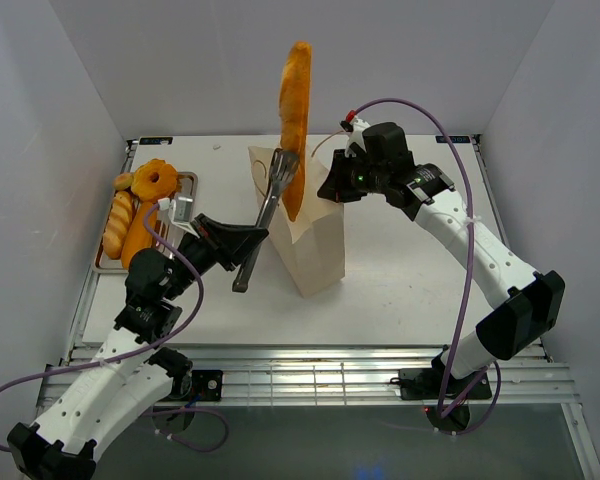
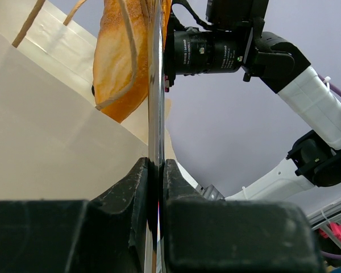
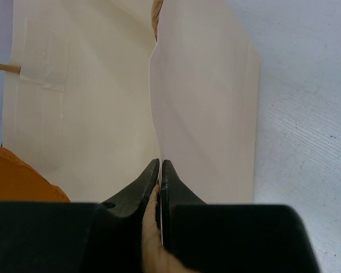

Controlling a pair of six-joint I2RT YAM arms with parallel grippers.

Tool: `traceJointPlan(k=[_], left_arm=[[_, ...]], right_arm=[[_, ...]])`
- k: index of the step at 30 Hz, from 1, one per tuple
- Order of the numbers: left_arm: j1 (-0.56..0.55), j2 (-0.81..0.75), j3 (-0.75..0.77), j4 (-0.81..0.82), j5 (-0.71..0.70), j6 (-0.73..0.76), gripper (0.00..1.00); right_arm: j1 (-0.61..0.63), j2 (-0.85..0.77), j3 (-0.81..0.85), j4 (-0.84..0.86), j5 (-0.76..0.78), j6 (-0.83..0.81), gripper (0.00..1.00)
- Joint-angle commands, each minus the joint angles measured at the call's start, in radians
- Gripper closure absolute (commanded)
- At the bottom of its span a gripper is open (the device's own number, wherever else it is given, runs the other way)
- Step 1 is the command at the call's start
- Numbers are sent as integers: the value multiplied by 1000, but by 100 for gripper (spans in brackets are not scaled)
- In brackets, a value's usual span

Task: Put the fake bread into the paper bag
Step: Place the fake bread in the paper bag.

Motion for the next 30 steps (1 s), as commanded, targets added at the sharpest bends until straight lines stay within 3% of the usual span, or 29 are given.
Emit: traceJointPlan(k=[1, 7, 11, 30], left_arm=[[-3, -18, 9, 21, -4, 20, 83], [-3, -13, 15, 15, 2, 14, 64], [-3, -13, 18, 12, 1, 16, 59], [-3, -43, -8, -17, -19, 28, 57]], right_arm=[[-6, -24, 23, 38, -13, 7, 92], [-7, -32, 21, 38, -15, 7, 92], [-9, -33, 23, 38, -16, 7, 92], [-18, -35, 21, 38, -25, 6, 92]])
